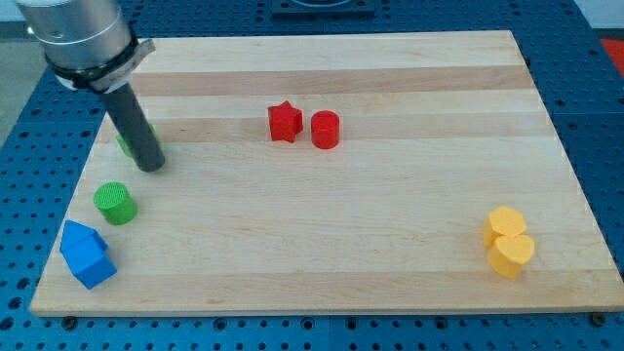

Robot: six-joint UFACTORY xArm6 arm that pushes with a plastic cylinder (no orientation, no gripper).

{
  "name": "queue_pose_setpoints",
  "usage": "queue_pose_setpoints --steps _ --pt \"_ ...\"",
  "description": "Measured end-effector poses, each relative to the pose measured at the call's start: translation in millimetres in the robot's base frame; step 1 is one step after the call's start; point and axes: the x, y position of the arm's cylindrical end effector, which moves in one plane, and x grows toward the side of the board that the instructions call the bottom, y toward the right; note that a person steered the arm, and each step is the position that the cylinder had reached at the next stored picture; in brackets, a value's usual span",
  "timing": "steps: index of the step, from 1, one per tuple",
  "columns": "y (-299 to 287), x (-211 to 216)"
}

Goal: Push green star left to the green circle

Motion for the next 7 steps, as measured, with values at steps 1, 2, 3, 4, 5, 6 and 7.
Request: queue_pose_setpoints --steps 1,2,3,4,5,6,7 --pt "44 -28" --pt "40 -58" --pt "-23 -50" --pt "-59 -23" --pt "-62 0" --pt "-50 -9" --pt "-38 -58"
